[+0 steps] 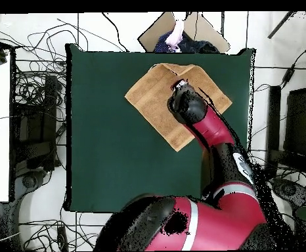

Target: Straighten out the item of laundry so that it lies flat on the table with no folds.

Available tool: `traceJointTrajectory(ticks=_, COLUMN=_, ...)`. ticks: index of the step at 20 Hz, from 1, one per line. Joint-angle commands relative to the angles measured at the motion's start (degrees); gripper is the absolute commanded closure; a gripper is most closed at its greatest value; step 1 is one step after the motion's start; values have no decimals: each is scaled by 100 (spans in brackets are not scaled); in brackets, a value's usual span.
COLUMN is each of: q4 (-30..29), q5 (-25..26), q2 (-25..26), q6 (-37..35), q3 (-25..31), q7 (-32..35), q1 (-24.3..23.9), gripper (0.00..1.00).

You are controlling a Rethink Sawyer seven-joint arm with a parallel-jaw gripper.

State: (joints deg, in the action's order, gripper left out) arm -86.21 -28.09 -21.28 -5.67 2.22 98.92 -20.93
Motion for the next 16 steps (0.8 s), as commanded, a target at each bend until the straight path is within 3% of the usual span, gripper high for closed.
traceJointTrajectory(ticks=1, q4=-472, q5=259, q2=321, q6=386, q3=384, q7=1109, q1=-16, gripper=0)
traceJointTrajectory(ticks=16, q4=-381, q5=90, q2=680, q6=-677, q3=3, q7=914, q1=142, gripper=0)
